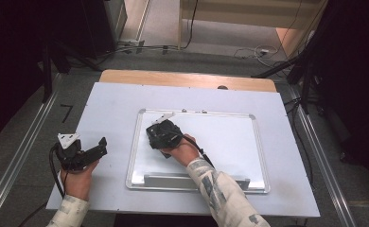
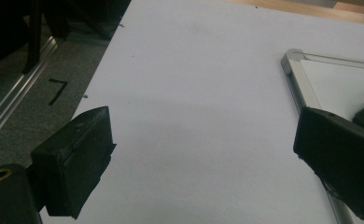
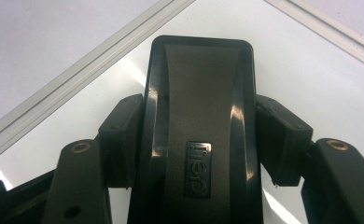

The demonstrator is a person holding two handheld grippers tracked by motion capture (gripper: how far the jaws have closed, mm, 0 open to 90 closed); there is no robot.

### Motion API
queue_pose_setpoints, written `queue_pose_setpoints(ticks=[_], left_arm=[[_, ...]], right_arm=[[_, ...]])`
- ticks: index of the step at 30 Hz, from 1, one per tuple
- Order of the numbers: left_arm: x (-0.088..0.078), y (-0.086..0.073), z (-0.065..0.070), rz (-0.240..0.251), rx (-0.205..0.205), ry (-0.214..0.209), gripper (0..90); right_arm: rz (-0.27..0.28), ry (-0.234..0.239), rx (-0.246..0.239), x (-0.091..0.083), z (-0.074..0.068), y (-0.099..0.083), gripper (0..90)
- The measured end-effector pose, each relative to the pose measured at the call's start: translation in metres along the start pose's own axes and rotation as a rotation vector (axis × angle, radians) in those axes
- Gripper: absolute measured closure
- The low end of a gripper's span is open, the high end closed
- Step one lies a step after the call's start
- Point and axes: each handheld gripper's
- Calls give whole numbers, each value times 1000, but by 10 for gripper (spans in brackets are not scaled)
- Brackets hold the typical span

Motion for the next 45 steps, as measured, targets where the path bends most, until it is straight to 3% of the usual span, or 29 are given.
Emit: queue_pose_setpoints(ticks=[5, 7, 31, 45], left_arm=[[0, 0, -1, -3, -1, 4, 51], [0, 0, -1, -5, -1, 7, 51], [1, -2, 1, -6, 4, 13, 51], [2, -2, 2, -8, 4, 14, 51]], right_arm=[[49, -2, 23, -15, 5, -6, 371], [57, -18, 11, -22, 8, -7, 371], [87, -86, 118, -81, 42, -65, 370], [108, -189, 224, -122, 66, -110, 369]])
Point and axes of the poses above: each handheld gripper's, and its own axes: x roughly forward along the jaws, y roughly out of its top, z roughly to its right, and after that the axes turned 12 degrees about -x, right-handed
